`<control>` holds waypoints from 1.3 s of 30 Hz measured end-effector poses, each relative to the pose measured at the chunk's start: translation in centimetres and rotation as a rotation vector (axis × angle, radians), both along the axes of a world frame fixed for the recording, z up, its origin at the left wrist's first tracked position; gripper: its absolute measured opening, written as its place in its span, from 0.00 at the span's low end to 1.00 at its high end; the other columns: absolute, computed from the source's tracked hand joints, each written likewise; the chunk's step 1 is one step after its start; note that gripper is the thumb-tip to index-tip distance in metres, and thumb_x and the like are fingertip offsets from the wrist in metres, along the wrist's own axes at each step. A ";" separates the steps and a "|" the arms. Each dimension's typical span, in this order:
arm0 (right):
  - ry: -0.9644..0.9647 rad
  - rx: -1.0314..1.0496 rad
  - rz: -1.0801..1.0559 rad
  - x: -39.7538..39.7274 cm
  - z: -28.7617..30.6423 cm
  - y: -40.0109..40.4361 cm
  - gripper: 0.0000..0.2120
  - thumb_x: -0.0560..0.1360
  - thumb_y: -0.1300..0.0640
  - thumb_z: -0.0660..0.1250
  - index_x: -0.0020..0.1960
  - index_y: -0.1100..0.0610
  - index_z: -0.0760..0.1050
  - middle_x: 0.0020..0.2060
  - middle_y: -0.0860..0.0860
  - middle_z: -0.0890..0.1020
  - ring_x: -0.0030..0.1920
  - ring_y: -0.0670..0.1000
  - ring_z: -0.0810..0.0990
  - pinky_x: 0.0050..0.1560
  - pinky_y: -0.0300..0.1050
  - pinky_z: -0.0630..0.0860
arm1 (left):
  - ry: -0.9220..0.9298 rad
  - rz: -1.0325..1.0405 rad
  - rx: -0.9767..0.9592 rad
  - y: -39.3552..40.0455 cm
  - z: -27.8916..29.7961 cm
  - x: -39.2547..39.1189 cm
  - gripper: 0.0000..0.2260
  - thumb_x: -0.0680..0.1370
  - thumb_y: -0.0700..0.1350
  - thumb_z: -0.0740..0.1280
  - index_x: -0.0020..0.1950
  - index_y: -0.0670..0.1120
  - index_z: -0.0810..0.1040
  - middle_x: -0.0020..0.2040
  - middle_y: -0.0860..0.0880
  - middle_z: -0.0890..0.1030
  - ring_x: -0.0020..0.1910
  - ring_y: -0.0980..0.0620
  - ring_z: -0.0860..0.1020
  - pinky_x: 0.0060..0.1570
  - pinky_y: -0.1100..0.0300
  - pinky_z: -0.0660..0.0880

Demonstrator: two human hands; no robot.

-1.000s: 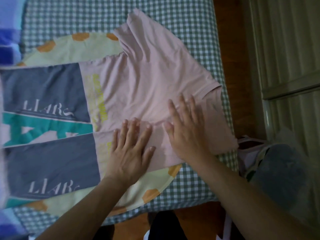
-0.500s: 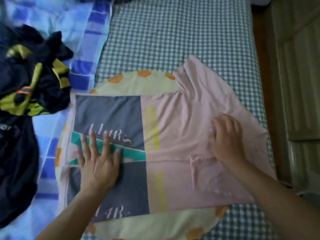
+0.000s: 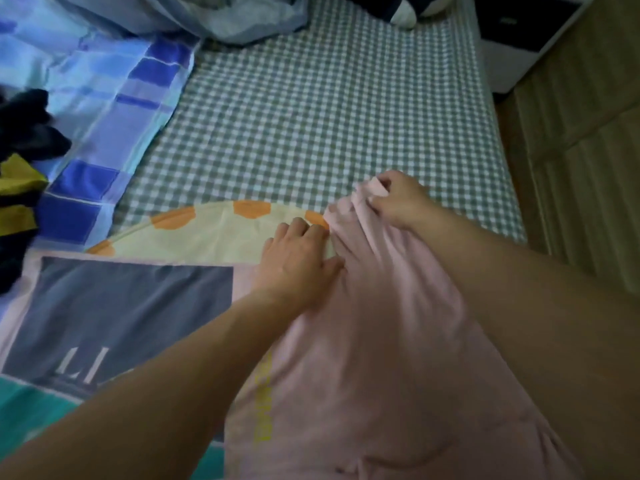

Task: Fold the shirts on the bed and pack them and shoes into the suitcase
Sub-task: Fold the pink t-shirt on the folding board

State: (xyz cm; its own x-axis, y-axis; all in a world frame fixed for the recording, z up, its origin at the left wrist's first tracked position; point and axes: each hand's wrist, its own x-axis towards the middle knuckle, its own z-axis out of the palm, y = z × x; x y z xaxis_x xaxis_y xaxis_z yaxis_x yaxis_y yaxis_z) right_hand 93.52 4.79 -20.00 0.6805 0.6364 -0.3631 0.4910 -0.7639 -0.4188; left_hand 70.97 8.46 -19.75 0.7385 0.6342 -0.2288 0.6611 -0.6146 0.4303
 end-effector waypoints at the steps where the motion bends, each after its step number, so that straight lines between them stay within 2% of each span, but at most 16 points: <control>1: 0.000 0.051 -0.027 0.4 -0.3 0.1 0.12 0.79 0.53 0.67 0.61 0.54 0.77 0.54 0.51 0.81 0.55 0.55 0.80 0.49 0.45 0.73 | -0.022 0.056 -0.035 -0.3 0.0 0.6 0.22 0.78 0.61 0.65 0.67 0.51 0.74 0.62 0.48 0.74 0.63 0.44 0.70 0.62 0.47 0.69; 3: -0.023 0.186 -0.132 1.4 -0.1 -0.6 0.07 0.80 0.55 0.66 0.54 0.56 0.80 0.50 0.52 0.82 0.51 0.55 0.81 0.47 0.45 0.73 | -0.064 0.192 -0.090 -0.5 0.0 1.7 0.22 0.78 0.60 0.65 0.69 0.52 0.73 0.62 0.49 0.75 0.63 0.44 0.71 0.62 0.46 0.68; 5: 0.060 0.308 -0.269 2.4 0.6 -1.8 0.10 0.81 0.53 0.65 0.54 0.58 0.82 0.50 0.53 0.84 0.49 0.54 0.82 0.49 0.48 0.78 | -0.117 0.301 -0.138 -0.3 0.3 2.8 0.23 0.78 0.58 0.66 0.72 0.54 0.70 0.63 0.49 0.76 0.64 0.44 0.72 0.62 0.45 0.67; 7: 0.189 0.353 -0.304 2.8 1.5 -2.7 0.13 0.81 0.49 0.66 0.54 0.58 0.82 0.49 0.56 0.85 0.44 0.54 0.83 0.42 0.50 0.81 | -0.164 0.309 -0.160 0.2 0.4 4.0 0.24 0.79 0.55 0.67 0.75 0.57 0.69 0.65 0.49 0.76 0.65 0.44 0.73 0.64 0.44 0.68; 10: 0.218 0.378 -0.238 3.2 2.4 -3.1 0.14 0.81 0.47 0.66 0.52 0.58 0.83 0.47 0.56 0.85 0.44 0.56 0.84 0.43 0.53 0.82 | -0.149 0.255 -0.159 1.7 0.1 5.5 0.11 0.77 0.53 0.68 0.59 0.60 0.80 0.59 0.50 0.80 0.61 0.45 0.76 0.62 0.44 0.73; 12: 0.230 0.402 -0.230 3.6 2.7 -3.2 0.12 0.81 0.49 0.66 0.49 0.56 0.83 0.42 0.52 0.84 0.41 0.50 0.82 0.41 0.48 0.80 | -0.104 0.246 -0.200 2.8 0.0 6.0 0.03 0.75 0.52 0.71 0.48 0.58 0.79 0.53 0.51 0.82 0.56 0.46 0.79 0.58 0.47 0.76; 15: 0.257 0.392 -0.208 4.0 2.7 -3.4 0.15 0.83 0.50 0.64 0.39 0.53 0.77 0.32 0.47 0.76 0.33 0.46 0.74 0.33 0.41 0.70 | -0.063 0.187 -0.275 3.8 -0.1 6.3 0.08 0.75 0.52 0.74 0.47 0.53 0.77 0.47 0.53 0.81 0.50 0.50 0.79 0.54 0.51 0.77; 17: 0.277 0.379 -0.177 3.9 2.9 -3.5 0.16 0.84 0.49 0.61 0.38 0.51 0.74 0.34 0.47 0.75 0.34 0.46 0.73 0.33 0.41 0.68 | -0.010 0.128 -0.309 4.4 0.4 6.4 0.10 0.75 0.52 0.75 0.49 0.50 0.77 0.45 0.53 0.79 0.46 0.51 0.78 0.47 0.56 0.75; 21: 0.242 0.380 -0.105 3.9 3.2 -3.6 0.09 0.83 0.50 0.62 0.45 0.48 0.75 0.40 0.46 0.79 0.39 0.45 0.77 0.37 0.40 0.70 | 0.013 0.081 -0.381 5.7 1.9 5.6 0.12 0.77 0.50 0.73 0.40 0.46 0.76 0.38 0.50 0.79 0.37 0.52 0.75 0.34 0.59 0.68; 23: 0.217 0.385 -0.082 4.4 3.3 -4.2 0.04 0.83 0.53 0.63 0.51 0.47 0.75 0.44 0.47 0.82 0.43 0.47 0.80 0.41 0.42 0.75 | -0.062 0.067 -0.399 5.7 2.6 4.6 0.12 0.79 0.50 0.72 0.41 0.45 0.76 0.40 0.50 0.80 0.39 0.52 0.77 0.36 0.58 0.71; 26: 0.165 0.377 0.035 5.1 4.1 -5.2 0.09 0.84 0.56 0.59 0.61 0.45 0.74 0.45 0.44 0.80 0.42 0.43 0.78 0.40 0.38 0.74 | -0.249 0.009 -0.418 4.8 3.6 3.0 0.10 0.77 0.50 0.73 0.43 0.46 0.79 0.51 0.56 0.83 0.50 0.59 0.79 0.52 0.60 0.76; 28: 0.098 0.360 0.125 5.3 4.8 -5.4 0.12 0.85 0.57 0.59 0.62 0.45 0.75 0.52 0.39 0.77 0.51 0.39 0.76 0.47 0.33 0.70 | -0.300 -0.085 -0.399 4.0 4.5 2.5 0.07 0.76 0.50 0.74 0.42 0.50 0.79 0.53 0.60 0.82 0.53 0.65 0.77 0.57 0.64 0.72; 31: 0.043 0.345 0.149 5.3 5.5 -4.9 0.14 0.83 0.61 0.59 0.54 0.43 0.77 0.51 0.35 0.77 0.53 0.35 0.75 0.50 0.29 0.68 | -0.325 -0.122 -0.384 3.4 5.9 2.6 0.07 0.76 0.50 0.75 0.41 0.53 0.79 0.48 0.59 0.83 0.50 0.67 0.77 0.50 0.72 0.70; 35: 0.078 0.439 0.060 5.1 6.4 -4.3 0.16 0.82 0.62 0.57 0.51 0.44 0.77 0.47 0.43 0.82 0.47 0.42 0.80 0.47 0.38 0.77 | -0.400 -0.114 -0.413 3.4 6.9 3.1 0.07 0.75 0.48 0.76 0.41 0.52 0.79 0.42 0.54 0.83 0.44 0.53 0.81 0.47 0.63 0.78; 37: 0.087 0.432 0.069 4.9 6.7 -4.4 0.16 0.82 0.63 0.55 0.51 0.44 0.75 0.43 0.48 0.81 0.40 0.46 0.78 0.40 0.41 0.75 | -0.373 -0.149 -0.392 3.6 7.2 3.1 0.03 0.76 0.47 0.75 0.44 0.54 0.82 0.42 0.58 0.83 0.43 0.56 0.81 0.45 0.65 0.77; 39: 0.058 0.412 0.125 4.7 7.0 -4.4 0.18 0.82 0.64 0.55 0.48 0.43 0.74 0.43 0.47 0.79 0.40 0.45 0.77 0.39 0.38 0.74 | -0.332 -0.189 -0.360 3.9 7.2 2.8 0.03 0.77 0.46 0.73 0.49 0.54 0.85 0.42 0.58 0.84 0.43 0.58 0.81 0.46 0.66 0.77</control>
State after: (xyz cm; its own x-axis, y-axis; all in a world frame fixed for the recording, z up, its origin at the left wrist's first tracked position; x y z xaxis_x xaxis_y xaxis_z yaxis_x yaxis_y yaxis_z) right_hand 98.20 0.38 -13.00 0.5749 0.8125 -0.0970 0.5355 -0.4632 -0.7061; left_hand 73.77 12.38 -12.58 0.9022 0.4072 -0.1424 0.3455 -0.4843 0.8038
